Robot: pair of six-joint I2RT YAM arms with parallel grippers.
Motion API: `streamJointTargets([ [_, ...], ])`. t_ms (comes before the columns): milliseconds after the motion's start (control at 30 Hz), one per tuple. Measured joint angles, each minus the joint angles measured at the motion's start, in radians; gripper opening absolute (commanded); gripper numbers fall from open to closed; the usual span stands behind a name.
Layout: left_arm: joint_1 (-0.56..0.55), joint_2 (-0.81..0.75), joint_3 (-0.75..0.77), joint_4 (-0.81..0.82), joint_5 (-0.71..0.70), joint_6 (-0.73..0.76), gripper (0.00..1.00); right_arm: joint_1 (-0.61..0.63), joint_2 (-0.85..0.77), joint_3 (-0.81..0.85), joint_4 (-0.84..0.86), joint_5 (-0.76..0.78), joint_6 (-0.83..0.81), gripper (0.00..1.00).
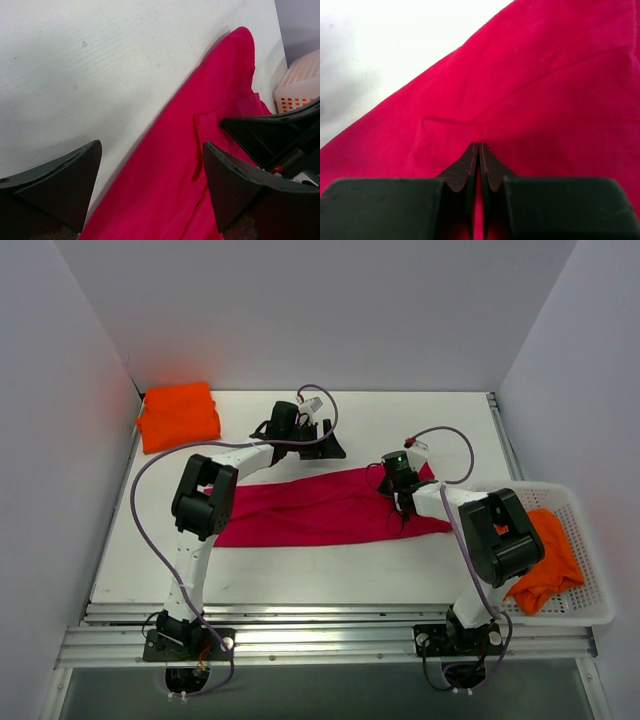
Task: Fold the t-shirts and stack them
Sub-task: Fold the tshirt
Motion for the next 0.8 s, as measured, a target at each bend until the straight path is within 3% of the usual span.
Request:
streamJointTargets([
  [333,0.000,0.000,-0.006,0.011,0.006,-0.012,0.90,0.111,-0.301,-0.052,-0.125,0.030,0.010,0.00],
  [367,0.000,0.000,-0.007,0.013,0.007,-0.013,0.90,0.124,-0.322,-0.069,-0.134,0.035,0.018,0.34],
  [433,0.001,0.000,-0.008,0.016,0.008,-0.016,0.90,0.141,-0.338,-0.102,-0.143,0.046,0.040,0.89],
  [467,0.001,0.000,-0.010,0.019,0.008,-0.018,0.90,0.146,-0.338,-0.117,-0.147,0.051,0.046,1.00],
  [600,0.001,0.005,-0.010,0.032,0.014,-0.026,0.89,0.150,-0.256,-0.108,-0.170,0.087,0.047,1.00],
  [800,0.003,0.005,-0.013,0.042,0.025,-0.026,0.89,0.135,-0.024,0.083,-0.169,0.121,0.009,0.98],
])
